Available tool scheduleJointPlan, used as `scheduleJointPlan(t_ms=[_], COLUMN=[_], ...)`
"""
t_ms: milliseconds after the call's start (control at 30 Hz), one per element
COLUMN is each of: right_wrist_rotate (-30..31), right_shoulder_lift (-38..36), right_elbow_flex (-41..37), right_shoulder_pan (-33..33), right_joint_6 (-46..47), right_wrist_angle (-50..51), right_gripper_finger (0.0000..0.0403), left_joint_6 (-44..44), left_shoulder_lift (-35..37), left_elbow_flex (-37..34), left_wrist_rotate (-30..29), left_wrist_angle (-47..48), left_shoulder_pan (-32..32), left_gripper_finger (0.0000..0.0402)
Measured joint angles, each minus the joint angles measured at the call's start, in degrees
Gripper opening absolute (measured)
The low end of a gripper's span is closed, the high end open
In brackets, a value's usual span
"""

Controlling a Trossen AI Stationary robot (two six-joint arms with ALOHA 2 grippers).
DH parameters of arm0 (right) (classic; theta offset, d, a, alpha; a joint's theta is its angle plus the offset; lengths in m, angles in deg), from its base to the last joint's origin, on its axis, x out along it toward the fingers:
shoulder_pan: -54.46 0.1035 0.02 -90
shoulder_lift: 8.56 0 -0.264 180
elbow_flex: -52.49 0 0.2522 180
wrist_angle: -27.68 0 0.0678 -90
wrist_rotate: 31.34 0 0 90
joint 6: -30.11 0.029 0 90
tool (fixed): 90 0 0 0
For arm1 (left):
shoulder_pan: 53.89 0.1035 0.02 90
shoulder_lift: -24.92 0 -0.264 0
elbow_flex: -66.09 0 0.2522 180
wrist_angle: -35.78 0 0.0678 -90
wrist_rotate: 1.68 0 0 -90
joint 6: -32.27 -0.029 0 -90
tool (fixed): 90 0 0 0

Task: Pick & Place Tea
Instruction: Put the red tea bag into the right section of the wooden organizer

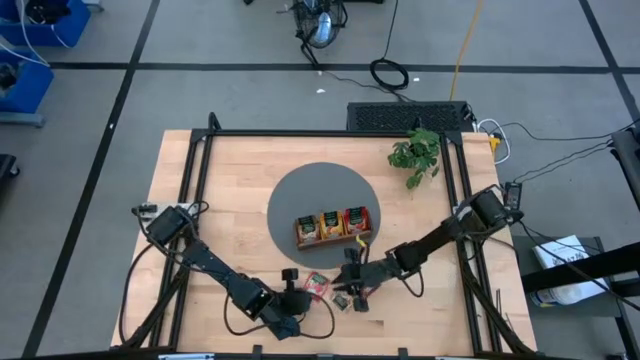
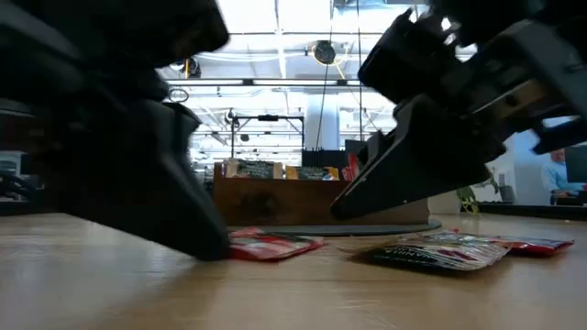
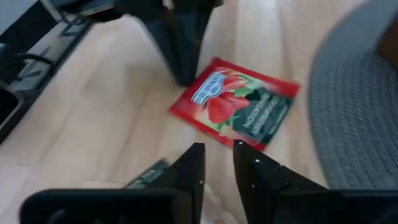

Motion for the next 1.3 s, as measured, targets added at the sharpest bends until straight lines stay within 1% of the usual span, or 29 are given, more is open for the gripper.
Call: scheduleJointPlan(t_ms=[133,267,333,433,500,633,700,833,1000,1067,1200,1300], right_wrist_rotate=[-1.5,-2.1,-3.1,-4.2,-4.3,-4.4,-6.9,-11.5,-12.2,-13.2,-13.2,-13.7], right_shoulder_lift=[0.0,0.0,0.0,0.0,0.0,0.0,0.0,0.0,-0.1,-0.1,-0.1,-0.1], right_elbow_flex=[0.0,-0.1,-0.1,-0.1,-0.1,-0.1,-0.1,-0.1,-0.1,-0.1,-0.1,-0.1], right_shoulder_pan=[-2.0,-4.1,-5.1,-6.3,-6.8,-7.4,-7.9,-8.9,-9.3,-9.5,-9.5,-9.5], right_joint_6=[2.5,4.2,4.8,5.5,5.5,5.1,6.2,8.2,8.7,8.7,8.7,8.7], right_wrist_angle=[0.4,2.9,3.7,3.9,3.9,3.3,3.2,3.8,4.7,4.9,5.2,5.3], right_gripper_finger=[0.0102,0.0122,0.0127,0.0127,0.0125,0.0124,0.0125,0.0125,0.0124,0.0125,0.0125,0.0125], left_joint_6=[-1.1,-1.4,-2.2,-4.0,-4.9,-6.0,-5.3,-4.6,-4.8,-4.1,-3.1,-1.8], left_shoulder_lift=[-0.2,-0.2,-0.2,0.5,1.5,2.0,2.0,1.9,1.9,1.9,0.3,-1.8], left_elbow_flex=[0.0,0.0,0.0,0.0,-0.1,-0.2,-0.2,-0.2,-0.2,-0.3,-0.4,-0.2], left_wrist_rotate=[0.4,0.8,2.0,3.8,3.3,-4.3,-6.1,-6.7,-6.7,-6.6,-5.0,-4.6], left_wrist_angle=[-1.0,-0.9,-1.0,-1.6,-1.3,0.5,2.7,3.6,3.9,3.8,3.2,1.5], left_shoulder_pan=[1.3,1.7,1.3,0.0,-1.0,-1.8,-1.4,-0.5,1.3,2.0,3.4,3.9], left_gripper_finger=[0.0024,0.0014,0.0007,0.0004,0.0007,0.0015,0.0009,0.0006,0.0019,0.0016,0.0004,0.0011])
